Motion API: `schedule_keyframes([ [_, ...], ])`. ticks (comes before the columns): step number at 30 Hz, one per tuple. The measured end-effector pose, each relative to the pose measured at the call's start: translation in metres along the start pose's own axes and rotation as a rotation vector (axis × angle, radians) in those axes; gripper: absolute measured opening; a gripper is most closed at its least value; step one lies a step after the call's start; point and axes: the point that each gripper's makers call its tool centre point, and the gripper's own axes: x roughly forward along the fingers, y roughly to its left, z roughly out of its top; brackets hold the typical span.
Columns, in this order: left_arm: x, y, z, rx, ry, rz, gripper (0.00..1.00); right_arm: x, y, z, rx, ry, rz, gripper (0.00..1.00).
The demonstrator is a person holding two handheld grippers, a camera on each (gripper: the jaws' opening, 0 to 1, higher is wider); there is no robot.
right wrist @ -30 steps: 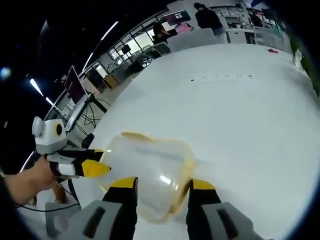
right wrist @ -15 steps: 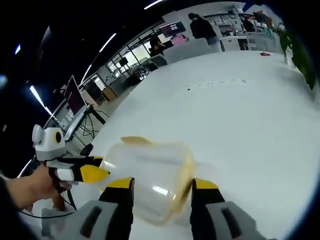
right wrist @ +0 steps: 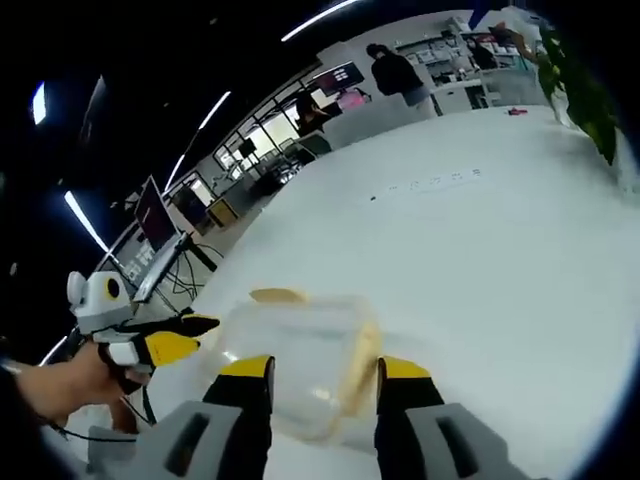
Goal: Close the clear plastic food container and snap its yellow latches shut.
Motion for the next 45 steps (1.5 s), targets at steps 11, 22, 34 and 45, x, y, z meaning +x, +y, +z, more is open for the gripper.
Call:
schedule_keyframes([
  [11, -0.001, -0.019, -0.002, 0.219, 0.069, -0.068, 0.37, 0.0, 0.019, 0.025, -0.36, 0.084, 0.031, 0.35],
  [22, 0.005, -0.032, -0.004, 0.381, 0.141, -0.148, 0.36, 0.014, 0.042, 0.026, -0.599, 0.141, 0.161, 0.32],
  [34, 0.014, -0.036, -0.01, 0.445, 0.178, -0.204, 0.36, 0.027, 0.052, 0.012, -0.662, 0.157, 0.234, 0.31],
  [45, 0.021, -0.04, -0.012, 0.482, 0.2, -0.232, 0.35, 0.035, 0.056, 0.009, -0.696, 0.184, 0.269, 0.3],
])
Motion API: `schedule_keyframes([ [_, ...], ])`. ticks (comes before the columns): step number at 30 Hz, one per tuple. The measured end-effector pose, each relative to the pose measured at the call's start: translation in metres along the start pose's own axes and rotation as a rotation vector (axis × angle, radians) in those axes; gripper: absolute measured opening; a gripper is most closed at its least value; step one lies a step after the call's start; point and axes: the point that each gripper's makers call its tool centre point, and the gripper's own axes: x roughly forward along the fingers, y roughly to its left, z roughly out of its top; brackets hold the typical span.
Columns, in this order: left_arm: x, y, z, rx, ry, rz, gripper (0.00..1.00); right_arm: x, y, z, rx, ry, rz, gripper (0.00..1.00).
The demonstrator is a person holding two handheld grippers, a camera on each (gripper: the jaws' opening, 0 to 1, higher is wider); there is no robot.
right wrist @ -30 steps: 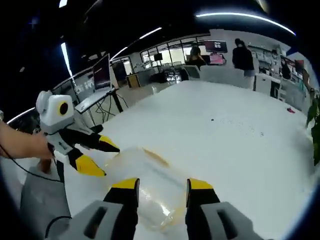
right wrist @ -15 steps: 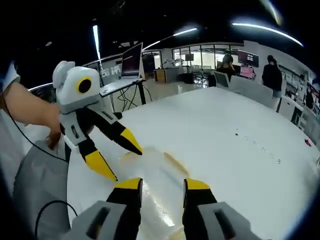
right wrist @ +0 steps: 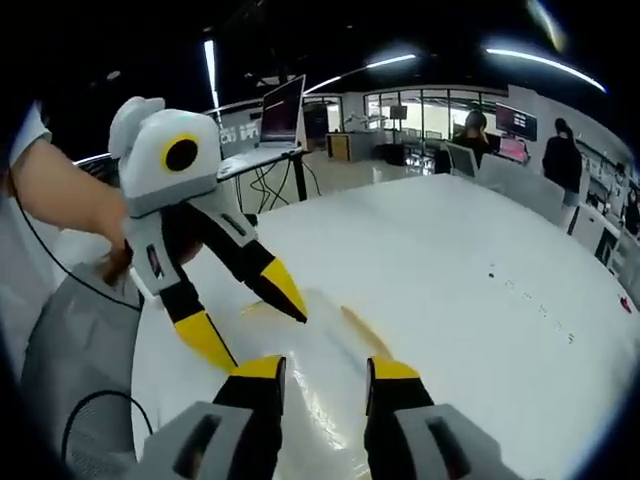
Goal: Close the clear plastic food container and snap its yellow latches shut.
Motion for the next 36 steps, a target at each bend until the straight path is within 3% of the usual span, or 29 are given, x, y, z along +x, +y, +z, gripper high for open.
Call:
schedule_keyframes([
  [5, 0.002, 0.001, 0.0, 0.016, 0.007, 0.003, 0.34, 0.003, 0.001, 0.0, -0.051, 0.012, 0.006, 0.28],
  [21, 0.005, 0.005, 0.0, 0.016, 0.009, 0.008, 0.31, 0.01, 0.004, -0.001, -0.041, 0.013, 0.023, 0.27],
  [36, 0.008, 0.007, -0.005, 0.023, 0.029, 0.009, 0.31, 0.013, -0.008, 0.003, -0.036, 0.022, 0.012, 0.26],
])
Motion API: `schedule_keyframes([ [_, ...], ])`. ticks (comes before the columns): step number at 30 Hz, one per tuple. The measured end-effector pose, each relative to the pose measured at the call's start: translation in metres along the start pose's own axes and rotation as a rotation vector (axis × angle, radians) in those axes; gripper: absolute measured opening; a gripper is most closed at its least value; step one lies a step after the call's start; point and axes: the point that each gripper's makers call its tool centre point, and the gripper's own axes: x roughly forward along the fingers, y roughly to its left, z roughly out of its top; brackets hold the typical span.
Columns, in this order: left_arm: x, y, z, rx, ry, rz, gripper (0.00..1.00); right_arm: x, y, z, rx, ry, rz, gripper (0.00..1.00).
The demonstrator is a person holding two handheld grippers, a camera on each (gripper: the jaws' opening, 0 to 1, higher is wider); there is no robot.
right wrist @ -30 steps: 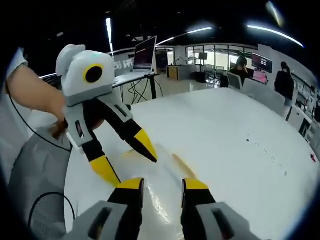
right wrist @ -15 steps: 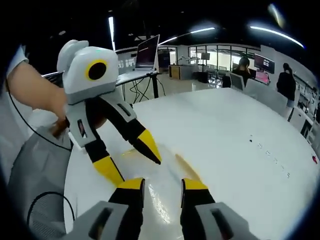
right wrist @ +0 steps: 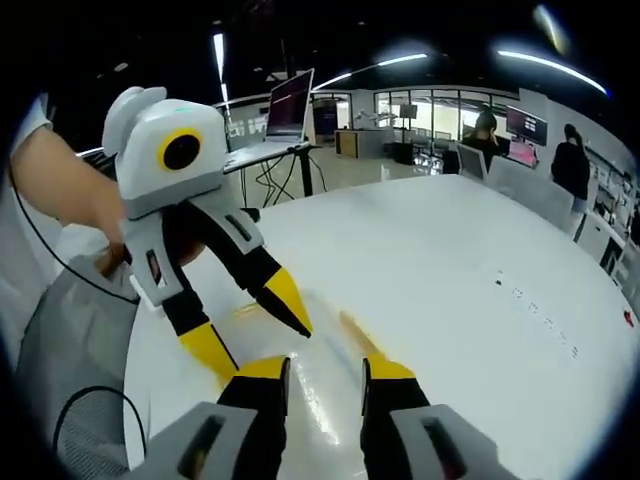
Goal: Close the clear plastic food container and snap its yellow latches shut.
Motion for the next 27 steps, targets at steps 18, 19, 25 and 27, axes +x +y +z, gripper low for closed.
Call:
schedule_keyframes([
  [18, -0.004, -0.012, -0.004, 0.013, 0.007, -0.012, 0.31, 0.007, -0.009, 0.004, -0.017, 0.022, 0.01, 0.27],
  [19, -0.004, -0.013, -0.005, 0.019, 0.009, -0.014, 0.31, 0.007, -0.01, 0.005, -0.017, 0.023, 0.012, 0.27],
  [25, -0.006, -0.015, -0.006, 0.025, 0.012, -0.014, 0.32, 0.008, -0.013, 0.008, -0.022, 0.025, 0.018, 0.28],
  [27, -0.006, -0.016, -0.006, 0.026, 0.01, -0.013, 0.32, 0.009, -0.013, 0.008, -0.029, 0.031, 0.021, 0.28],
])
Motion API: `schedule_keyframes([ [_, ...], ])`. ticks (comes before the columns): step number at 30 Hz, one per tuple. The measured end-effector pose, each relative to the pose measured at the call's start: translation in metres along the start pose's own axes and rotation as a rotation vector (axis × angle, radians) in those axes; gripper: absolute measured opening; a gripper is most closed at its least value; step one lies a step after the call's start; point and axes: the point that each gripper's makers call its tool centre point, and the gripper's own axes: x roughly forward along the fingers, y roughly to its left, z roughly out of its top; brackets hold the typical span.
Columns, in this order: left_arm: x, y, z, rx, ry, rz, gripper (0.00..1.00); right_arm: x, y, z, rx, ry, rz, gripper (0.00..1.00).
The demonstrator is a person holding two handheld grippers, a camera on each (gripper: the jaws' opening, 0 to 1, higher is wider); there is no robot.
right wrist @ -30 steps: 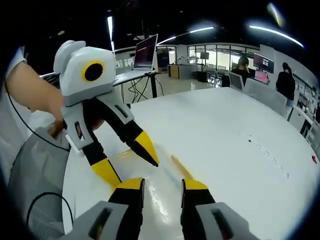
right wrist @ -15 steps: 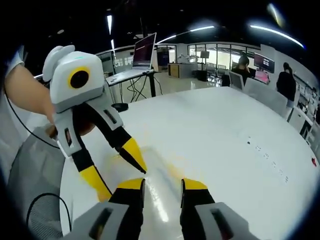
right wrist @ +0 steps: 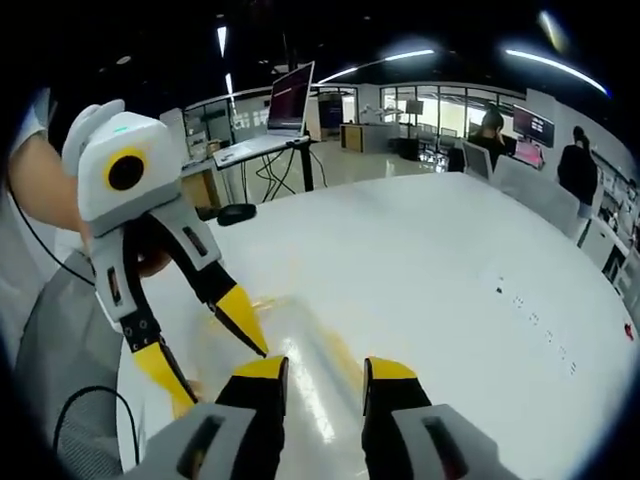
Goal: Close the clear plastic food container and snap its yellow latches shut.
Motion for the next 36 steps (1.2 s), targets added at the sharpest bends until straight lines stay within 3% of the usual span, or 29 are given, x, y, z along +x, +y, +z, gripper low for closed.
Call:
schedule_keyframes([
  [10, 0.0, -0.009, -0.005, 0.02, 0.006, -0.004, 0.36, 0.003, -0.002, -0.005, -0.015, 0.024, 0.012, 0.3],
  [21, 0.002, -0.017, -0.009, 0.135, 0.034, -0.007, 0.41, 0.007, -0.001, -0.005, -0.012, 0.041, 0.058, 0.36],
  [36, 0.006, -0.021, -0.016, 0.29, 0.081, 0.024, 0.46, 0.009, 0.001, -0.005, 0.019, 0.055, 0.121, 0.34],
])
